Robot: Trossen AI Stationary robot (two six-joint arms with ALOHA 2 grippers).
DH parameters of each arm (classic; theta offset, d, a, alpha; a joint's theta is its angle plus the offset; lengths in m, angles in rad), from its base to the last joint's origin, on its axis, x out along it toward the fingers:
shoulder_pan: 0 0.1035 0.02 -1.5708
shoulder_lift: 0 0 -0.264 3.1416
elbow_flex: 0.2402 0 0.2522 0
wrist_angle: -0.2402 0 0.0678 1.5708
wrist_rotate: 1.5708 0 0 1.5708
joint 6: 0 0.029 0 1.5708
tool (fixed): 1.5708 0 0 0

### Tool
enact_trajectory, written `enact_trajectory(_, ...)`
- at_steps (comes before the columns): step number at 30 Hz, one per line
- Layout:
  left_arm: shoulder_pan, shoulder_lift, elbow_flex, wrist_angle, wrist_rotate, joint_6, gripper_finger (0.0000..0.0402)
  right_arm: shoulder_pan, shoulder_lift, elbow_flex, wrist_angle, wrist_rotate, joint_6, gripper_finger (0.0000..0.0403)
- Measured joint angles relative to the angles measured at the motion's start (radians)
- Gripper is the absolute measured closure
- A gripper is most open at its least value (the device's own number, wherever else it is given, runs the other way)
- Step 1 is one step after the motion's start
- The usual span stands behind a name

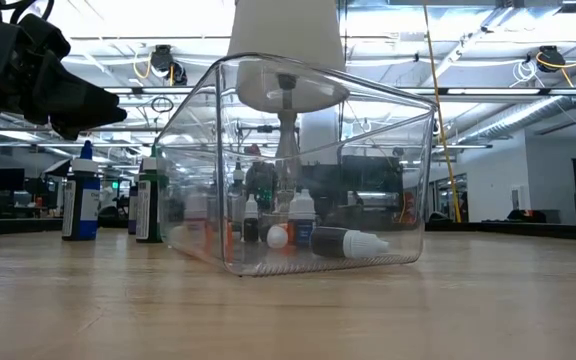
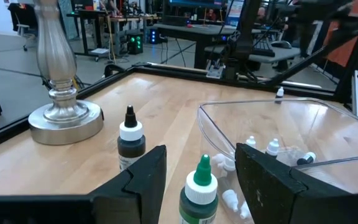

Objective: Pick & Place food coloring
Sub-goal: Put the violet food coloring bottle into the bin

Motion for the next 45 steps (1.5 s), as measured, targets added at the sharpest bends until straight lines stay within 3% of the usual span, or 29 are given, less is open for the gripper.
enact_trajectory(9,0.0,0.0,0.0,0.0,0.0,0.0,0.021,0.114,-0.228,-0.454,0.267,-0.004,0.304,0.0231)
enact_trajectory(17,0.0,0.0,0.0,0.0,0.0,0.0,0.021,0.134,-0.299,-0.691,0.39,-0.061,0.343,0.0231)
enact_trajectory(26,0.0,0.0,0.0,0.0,0.0,0.0,0.021,0.133,-0.31,-0.778,0.545,-0.111,0.398,0.0232)
enact_trajectory(45,0.0,0.0,0.0,0.0,0.0,0.0,0.021,0.133,-0.31,-0.812,0.544,-0.113,0.42,0.0232)
